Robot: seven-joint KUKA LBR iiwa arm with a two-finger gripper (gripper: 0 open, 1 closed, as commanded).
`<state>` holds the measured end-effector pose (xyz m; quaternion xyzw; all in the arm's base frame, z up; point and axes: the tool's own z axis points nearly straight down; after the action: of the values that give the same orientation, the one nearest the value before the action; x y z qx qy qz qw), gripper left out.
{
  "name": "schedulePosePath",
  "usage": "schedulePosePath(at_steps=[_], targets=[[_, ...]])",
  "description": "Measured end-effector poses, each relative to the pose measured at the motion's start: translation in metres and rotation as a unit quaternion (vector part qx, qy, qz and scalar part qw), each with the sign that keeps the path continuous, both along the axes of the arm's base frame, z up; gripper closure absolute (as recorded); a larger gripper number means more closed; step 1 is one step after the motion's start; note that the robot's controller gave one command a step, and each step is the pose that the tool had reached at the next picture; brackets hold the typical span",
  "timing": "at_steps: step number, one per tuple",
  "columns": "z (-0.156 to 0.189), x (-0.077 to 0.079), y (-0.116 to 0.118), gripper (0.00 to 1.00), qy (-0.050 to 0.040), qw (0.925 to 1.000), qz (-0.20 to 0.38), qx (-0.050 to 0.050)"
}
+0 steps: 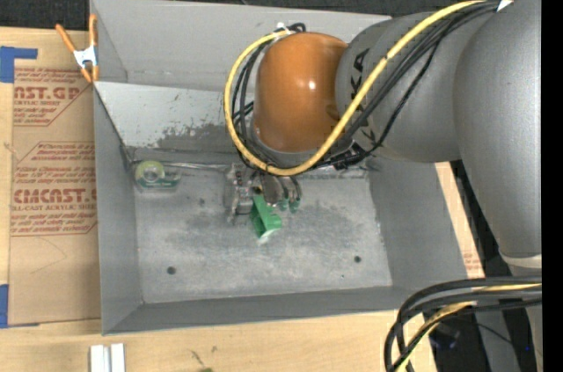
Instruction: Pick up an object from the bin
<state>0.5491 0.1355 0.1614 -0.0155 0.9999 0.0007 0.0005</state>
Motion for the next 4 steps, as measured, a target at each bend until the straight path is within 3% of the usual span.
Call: schedulePosePath(at_steps=[1,2,3,4], targets=[[0.002,-0.056,-0.019,1.0,0.0026,0.9989,-0.048,-0.001],[-0.02,-0.047,0.013,1.0,0.0012,0.9525,-0.305,-0.001],[-0.04,-0.059,-0.094,1.0,0.0017,0.9403,-0.34,-0.003],[-0.01,-0.028,-0.085,1.0,0.0005,0.8468,-0.532,0.0]])
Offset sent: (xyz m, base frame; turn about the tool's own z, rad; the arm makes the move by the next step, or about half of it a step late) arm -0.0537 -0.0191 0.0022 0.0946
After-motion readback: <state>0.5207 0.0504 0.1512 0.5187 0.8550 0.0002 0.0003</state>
